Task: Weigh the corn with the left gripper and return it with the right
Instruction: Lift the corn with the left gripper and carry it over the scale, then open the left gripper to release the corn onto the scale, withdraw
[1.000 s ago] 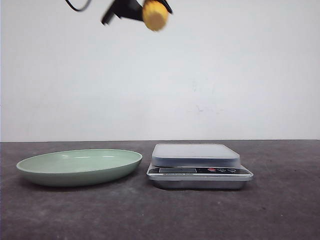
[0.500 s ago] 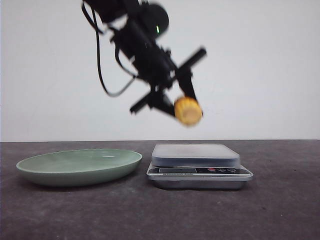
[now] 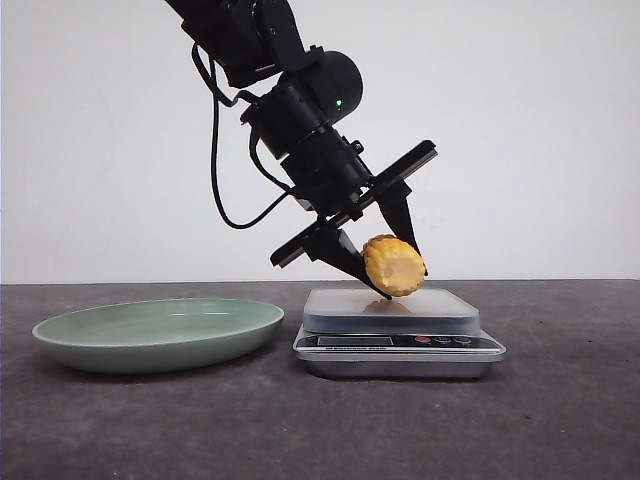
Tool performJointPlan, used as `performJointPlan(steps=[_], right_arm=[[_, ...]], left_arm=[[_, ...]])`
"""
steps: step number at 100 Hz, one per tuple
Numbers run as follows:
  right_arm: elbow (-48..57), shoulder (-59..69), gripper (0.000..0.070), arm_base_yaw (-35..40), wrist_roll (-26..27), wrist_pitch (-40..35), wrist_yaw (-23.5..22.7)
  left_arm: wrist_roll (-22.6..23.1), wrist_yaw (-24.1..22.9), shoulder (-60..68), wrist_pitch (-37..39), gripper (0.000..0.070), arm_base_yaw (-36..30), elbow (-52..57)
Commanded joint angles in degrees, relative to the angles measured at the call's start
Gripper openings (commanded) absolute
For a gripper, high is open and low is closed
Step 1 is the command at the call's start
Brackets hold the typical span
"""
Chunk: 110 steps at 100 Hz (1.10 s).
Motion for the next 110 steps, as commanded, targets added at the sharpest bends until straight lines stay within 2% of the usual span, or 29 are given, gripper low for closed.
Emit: performJointPlan(steps=[1, 12, 16, 25, 37, 65, 79, 90, 110], right_arm=[[1.1, 0.2, 0.0700, 0.3, 0.2, 0.2, 0.0], [1.1, 0.2, 0.0700, 0.3, 0.2, 0.2, 0.0], [1.1, 0.2, 0.0700, 0.3, 0.2, 0.2, 0.0], [1.1, 0.2, 0.0700, 0.3, 0.2, 0.2, 0.0], [1.1, 0.2, 0.0700, 0.3, 0.3, 0.1, -0.1], [1.1, 0.2, 0.0700, 0.3, 0.4, -1.6, -0.2], [1.1, 0.2, 0.0700, 0.3, 0.2, -2.0, -0.2], [1.1, 0.2, 0.0700, 0.3, 0.2, -2.3, -0.2], [1.0, 0.6, 0.0700, 0.3, 0.2, -2.5, -0.2]], left_arm=[[-0.6, -1.6, 2.6, -1.2, 0.0251, -0.4, 0.6], [-1.3, -1.4, 2.6, -1.4, 0.0474, -0.3, 0.6], [-1.3, -1.1, 2.6, -1.4, 0.0526, -0.3, 0.6], [-1.3, 0.2, 2.6, -1.4, 0.0544, -0.3, 0.7], [-1.3, 0.2, 2.6, -1.6, 0.0608, -0.3, 0.9], [-1.3, -0.4, 2.6, -4.7, 0.0600, -0.3, 4.8], [-0.5, -4.4, 2.6, -9.0, 0.0599, -0.3, 8.4], [2.8, -7.1, 2.6, -13.9, 0.0598, -0.2, 13.3], [10.6, -15.0, 2.6, -25.2, 0.0598, 0.0, 27.7]])
